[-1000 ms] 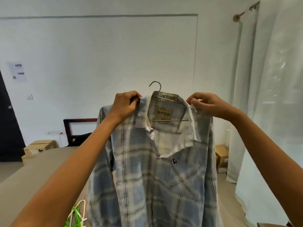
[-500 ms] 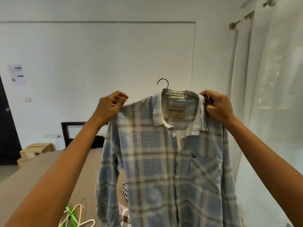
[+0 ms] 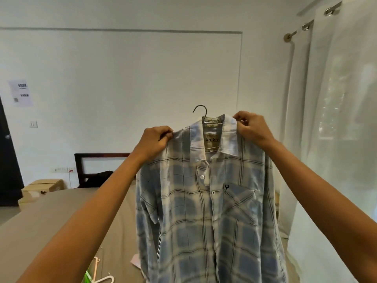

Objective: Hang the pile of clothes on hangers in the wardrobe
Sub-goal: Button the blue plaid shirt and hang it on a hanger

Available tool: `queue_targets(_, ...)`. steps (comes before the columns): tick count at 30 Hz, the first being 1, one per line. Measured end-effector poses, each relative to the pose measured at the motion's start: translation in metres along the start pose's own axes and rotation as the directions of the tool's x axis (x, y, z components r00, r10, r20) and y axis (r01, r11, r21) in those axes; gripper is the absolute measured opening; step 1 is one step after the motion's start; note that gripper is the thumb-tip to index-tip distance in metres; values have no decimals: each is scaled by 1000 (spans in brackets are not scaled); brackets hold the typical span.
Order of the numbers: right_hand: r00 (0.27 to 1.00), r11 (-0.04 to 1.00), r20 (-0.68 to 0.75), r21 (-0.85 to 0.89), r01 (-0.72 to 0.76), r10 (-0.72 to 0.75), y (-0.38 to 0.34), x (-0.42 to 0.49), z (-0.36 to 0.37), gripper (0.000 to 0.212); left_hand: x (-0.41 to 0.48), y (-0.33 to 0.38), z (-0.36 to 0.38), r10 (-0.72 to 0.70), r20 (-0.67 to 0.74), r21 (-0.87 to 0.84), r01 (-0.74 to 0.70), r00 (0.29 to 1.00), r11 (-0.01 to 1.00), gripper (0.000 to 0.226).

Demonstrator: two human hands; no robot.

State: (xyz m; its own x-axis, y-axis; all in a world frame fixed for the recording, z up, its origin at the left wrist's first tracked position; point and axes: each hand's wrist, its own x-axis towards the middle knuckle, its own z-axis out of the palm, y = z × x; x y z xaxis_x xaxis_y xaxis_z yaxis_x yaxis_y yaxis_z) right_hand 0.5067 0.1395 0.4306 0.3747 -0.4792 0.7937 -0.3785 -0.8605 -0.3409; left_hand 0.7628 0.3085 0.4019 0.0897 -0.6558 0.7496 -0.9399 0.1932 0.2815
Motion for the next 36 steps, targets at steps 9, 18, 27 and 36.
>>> queue_targets(9,931,921,-73,-192,338,-357,11,-2,-4,6,4,-14,-14,-71,37,77,68,997,995,14)
queue_targets(18,906,904,-215,-313,290,-365,-4,6,-1,10,16,-3,-16,-68,110,153,50,992,987,23)
queue_targets(27,966,966,118,-93,240,-228,9,11,-26,12,21,9,15,-13,2,-14,13,1000,1000,19)
queue_targets(36,923,910,-18,-176,376,-385,21,14,-32,14,40,13,29,-117,14,-110,118,993,987,7)
